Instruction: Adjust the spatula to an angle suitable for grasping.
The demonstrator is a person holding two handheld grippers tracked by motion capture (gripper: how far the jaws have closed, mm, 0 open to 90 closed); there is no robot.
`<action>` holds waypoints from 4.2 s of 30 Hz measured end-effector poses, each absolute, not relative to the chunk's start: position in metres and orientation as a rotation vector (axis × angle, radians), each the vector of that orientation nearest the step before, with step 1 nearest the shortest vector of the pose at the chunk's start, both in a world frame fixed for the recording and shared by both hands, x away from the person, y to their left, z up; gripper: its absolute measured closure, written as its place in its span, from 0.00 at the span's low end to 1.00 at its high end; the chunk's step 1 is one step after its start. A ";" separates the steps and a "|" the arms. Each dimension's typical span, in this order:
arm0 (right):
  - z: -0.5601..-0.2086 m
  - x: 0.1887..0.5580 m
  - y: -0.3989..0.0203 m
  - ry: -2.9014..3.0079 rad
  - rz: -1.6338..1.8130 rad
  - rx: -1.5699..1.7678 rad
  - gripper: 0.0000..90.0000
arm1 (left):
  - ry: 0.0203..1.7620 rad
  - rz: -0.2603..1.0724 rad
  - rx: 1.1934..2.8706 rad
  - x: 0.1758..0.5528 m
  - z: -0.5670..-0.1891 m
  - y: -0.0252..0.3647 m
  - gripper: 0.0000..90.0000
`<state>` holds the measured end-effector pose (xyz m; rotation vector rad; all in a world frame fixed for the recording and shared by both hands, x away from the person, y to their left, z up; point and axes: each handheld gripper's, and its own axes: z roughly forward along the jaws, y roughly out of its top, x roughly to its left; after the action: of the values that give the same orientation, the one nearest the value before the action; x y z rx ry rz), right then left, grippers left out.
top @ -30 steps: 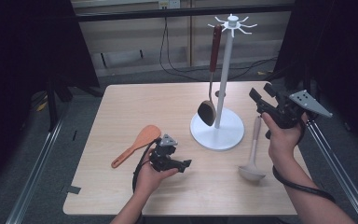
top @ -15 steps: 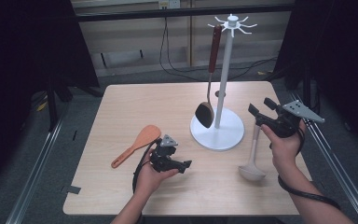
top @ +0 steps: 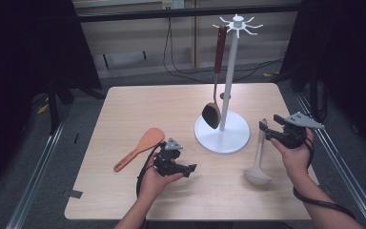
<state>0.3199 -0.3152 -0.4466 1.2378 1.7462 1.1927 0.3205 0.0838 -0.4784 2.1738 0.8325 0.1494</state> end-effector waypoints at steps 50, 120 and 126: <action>-0.512 0.352 -0.335 2.004 0.984 1.496 1.00 | 0.820 0.152 2.185 0.323 -0.478 0.081 0.21; -0.483 0.371 -0.291 2.005 0.619 1.886 0.77 | 0.802 0.195 2.184 0.321 -0.467 0.088 0.21; -0.484 0.366 -0.289 2.018 0.616 1.925 0.69 | 0.797 0.192 2.185 0.320 -0.468 0.085 0.21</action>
<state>0.3664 -0.2887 -0.4838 1.9249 2.0183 0.6157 0.3202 0.0855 -0.4679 2.1850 0.7973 0.1922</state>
